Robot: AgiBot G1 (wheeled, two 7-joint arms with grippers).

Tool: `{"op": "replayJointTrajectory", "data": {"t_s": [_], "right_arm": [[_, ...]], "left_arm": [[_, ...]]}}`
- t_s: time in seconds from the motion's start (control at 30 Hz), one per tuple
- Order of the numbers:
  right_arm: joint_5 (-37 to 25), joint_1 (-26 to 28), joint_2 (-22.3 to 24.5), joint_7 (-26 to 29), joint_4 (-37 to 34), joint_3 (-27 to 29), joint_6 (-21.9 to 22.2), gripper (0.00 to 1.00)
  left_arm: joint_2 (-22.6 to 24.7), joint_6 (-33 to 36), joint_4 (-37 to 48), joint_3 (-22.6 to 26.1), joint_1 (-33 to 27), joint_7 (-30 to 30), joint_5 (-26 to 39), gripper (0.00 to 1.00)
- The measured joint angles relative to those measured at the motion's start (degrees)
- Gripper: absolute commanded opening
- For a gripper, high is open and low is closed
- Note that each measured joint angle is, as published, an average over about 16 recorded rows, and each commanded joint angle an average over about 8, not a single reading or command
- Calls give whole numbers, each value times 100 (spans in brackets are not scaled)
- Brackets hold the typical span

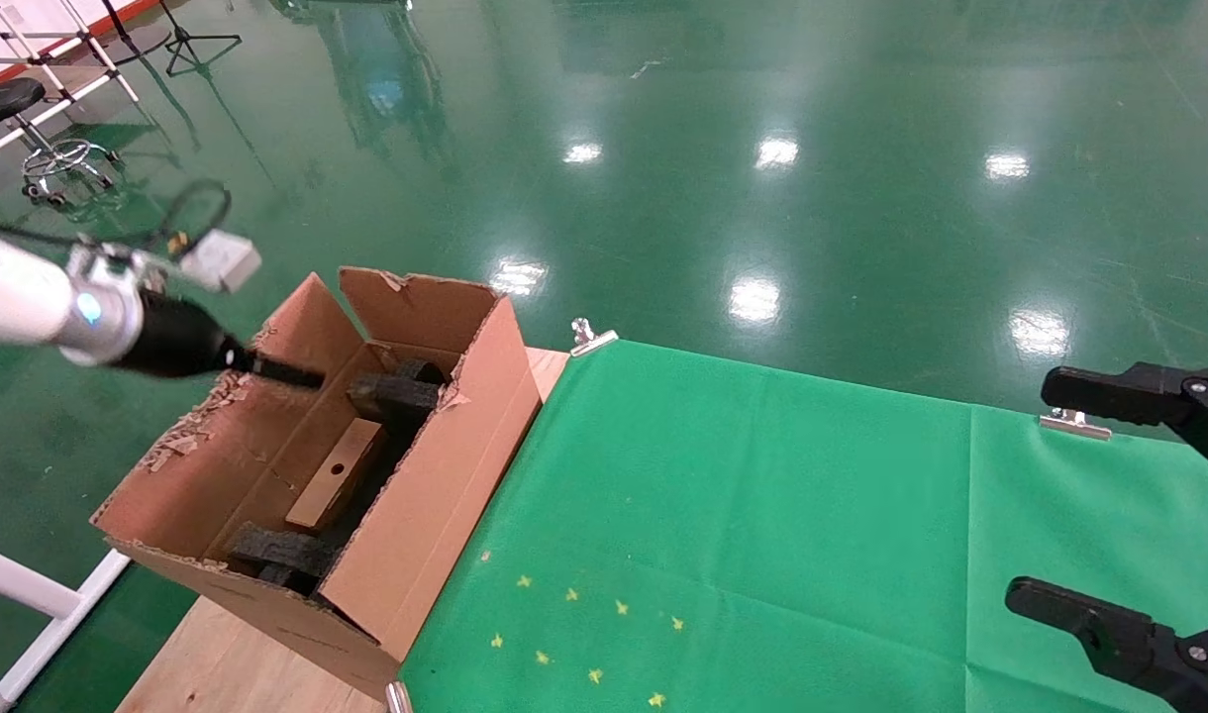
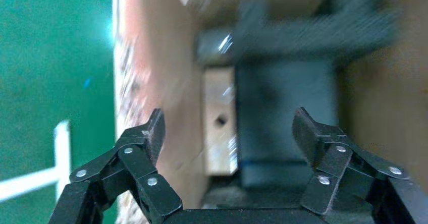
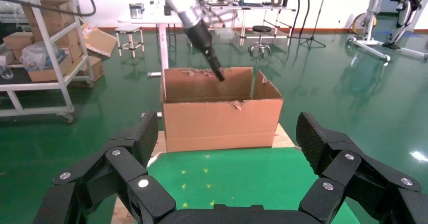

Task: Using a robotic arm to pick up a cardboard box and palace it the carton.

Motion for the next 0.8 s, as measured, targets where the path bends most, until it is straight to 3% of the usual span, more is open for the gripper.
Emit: {"op": "replayJointTrajectory", "data": {"t_s": [0.37,0.8], "right_arm": [[2,-1,1,0,-1,0,2,100],[3,-1,1,0,-2,0,2,100]], "left_arm": [[-296,661,-564,-186,-589,134,-266,100],[-339,762,-856,-417,-374,232,-442,100]]}}
